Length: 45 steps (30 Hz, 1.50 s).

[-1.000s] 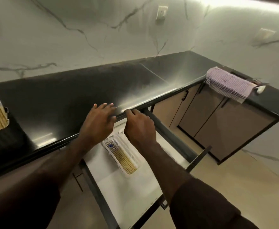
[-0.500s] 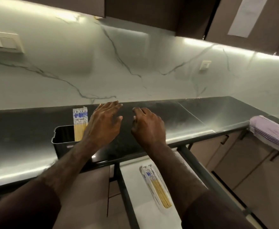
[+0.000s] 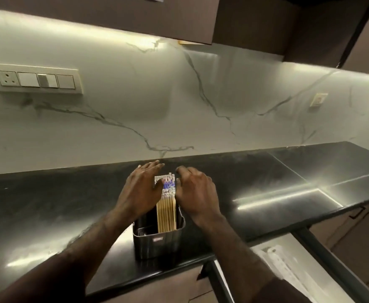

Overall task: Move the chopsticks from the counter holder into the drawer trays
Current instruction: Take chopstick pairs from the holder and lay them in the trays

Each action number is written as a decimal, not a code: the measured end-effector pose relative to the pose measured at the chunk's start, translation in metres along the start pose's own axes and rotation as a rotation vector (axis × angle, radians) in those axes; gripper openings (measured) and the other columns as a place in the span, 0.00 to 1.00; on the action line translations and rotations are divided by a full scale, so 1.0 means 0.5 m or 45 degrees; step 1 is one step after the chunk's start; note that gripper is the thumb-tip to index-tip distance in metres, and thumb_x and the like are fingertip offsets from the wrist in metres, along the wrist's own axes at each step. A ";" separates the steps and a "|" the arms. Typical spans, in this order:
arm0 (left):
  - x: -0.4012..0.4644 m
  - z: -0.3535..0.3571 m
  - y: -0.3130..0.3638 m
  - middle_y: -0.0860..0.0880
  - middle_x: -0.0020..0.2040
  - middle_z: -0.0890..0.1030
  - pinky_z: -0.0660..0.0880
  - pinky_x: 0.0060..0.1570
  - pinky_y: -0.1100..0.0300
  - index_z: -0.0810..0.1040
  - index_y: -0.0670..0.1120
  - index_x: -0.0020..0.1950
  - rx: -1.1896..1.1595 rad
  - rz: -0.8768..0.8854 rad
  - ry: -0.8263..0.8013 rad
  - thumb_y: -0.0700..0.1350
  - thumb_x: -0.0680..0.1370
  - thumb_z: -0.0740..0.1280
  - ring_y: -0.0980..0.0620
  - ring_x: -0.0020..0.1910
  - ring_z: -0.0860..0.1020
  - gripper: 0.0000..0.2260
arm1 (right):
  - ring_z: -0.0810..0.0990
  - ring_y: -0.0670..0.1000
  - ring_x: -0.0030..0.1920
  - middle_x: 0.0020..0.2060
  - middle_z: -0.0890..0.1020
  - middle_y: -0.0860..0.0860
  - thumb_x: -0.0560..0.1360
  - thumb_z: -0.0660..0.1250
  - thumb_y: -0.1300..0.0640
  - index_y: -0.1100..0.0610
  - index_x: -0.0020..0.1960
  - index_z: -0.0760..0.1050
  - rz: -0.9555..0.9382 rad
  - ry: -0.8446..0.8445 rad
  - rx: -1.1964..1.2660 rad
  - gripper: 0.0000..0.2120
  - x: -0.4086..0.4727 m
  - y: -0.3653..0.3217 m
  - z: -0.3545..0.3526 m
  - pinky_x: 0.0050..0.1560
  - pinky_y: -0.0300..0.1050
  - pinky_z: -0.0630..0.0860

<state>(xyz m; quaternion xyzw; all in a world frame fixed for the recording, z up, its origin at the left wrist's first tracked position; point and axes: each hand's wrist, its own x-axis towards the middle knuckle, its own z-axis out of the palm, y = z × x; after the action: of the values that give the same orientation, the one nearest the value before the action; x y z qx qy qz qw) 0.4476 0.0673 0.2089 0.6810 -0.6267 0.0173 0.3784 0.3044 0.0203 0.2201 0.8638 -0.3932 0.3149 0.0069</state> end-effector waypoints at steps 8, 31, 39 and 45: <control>0.032 0.070 -0.112 0.42 0.67 0.76 0.67 0.68 0.47 0.72 0.43 0.70 -0.069 -0.143 -0.173 0.40 0.76 0.69 0.43 0.66 0.75 0.22 | 0.82 0.46 0.42 0.47 0.83 0.51 0.77 0.65 0.56 0.55 0.59 0.77 0.169 -0.163 0.035 0.11 0.017 -0.013 0.134 0.39 0.33 0.68; 0.079 0.179 -0.208 0.47 0.54 0.85 0.72 0.47 0.76 0.78 0.47 0.64 -0.319 -0.248 -0.148 0.42 0.75 0.71 0.60 0.48 0.82 0.18 | 0.83 0.52 0.45 0.48 0.83 0.52 0.78 0.60 0.58 0.55 0.60 0.76 0.359 -0.327 0.133 0.13 0.036 0.009 0.243 0.46 0.51 0.82; 0.086 0.182 -0.211 0.57 0.41 0.85 0.76 0.40 0.74 0.83 0.49 0.52 -0.637 -0.443 -0.058 0.40 0.70 0.76 0.67 0.39 0.82 0.12 | 0.82 0.51 0.43 0.46 0.83 0.52 0.77 0.61 0.57 0.55 0.56 0.77 0.385 -0.250 0.135 0.10 0.028 0.010 0.255 0.39 0.42 0.75; 0.087 0.172 -0.207 0.55 0.37 0.85 0.80 0.39 0.66 0.82 0.54 0.45 -0.728 -0.499 -0.038 0.40 0.68 0.78 0.62 0.38 0.83 0.12 | 0.81 0.47 0.44 0.47 0.83 0.50 0.78 0.62 0.57 0.55 0.58 0.77 0.386 -0.217 0.190 0.11 0.027 0.018 0.255 0.41 0.36 0.73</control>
<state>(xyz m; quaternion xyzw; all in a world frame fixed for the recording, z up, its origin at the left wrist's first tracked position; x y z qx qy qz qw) 0.5076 -0.0230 0.1182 0.6549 -0.4690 -0.2419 0.5409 0.3738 -0.0280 0.1233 0.8164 -0.4935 0.2662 -0.1382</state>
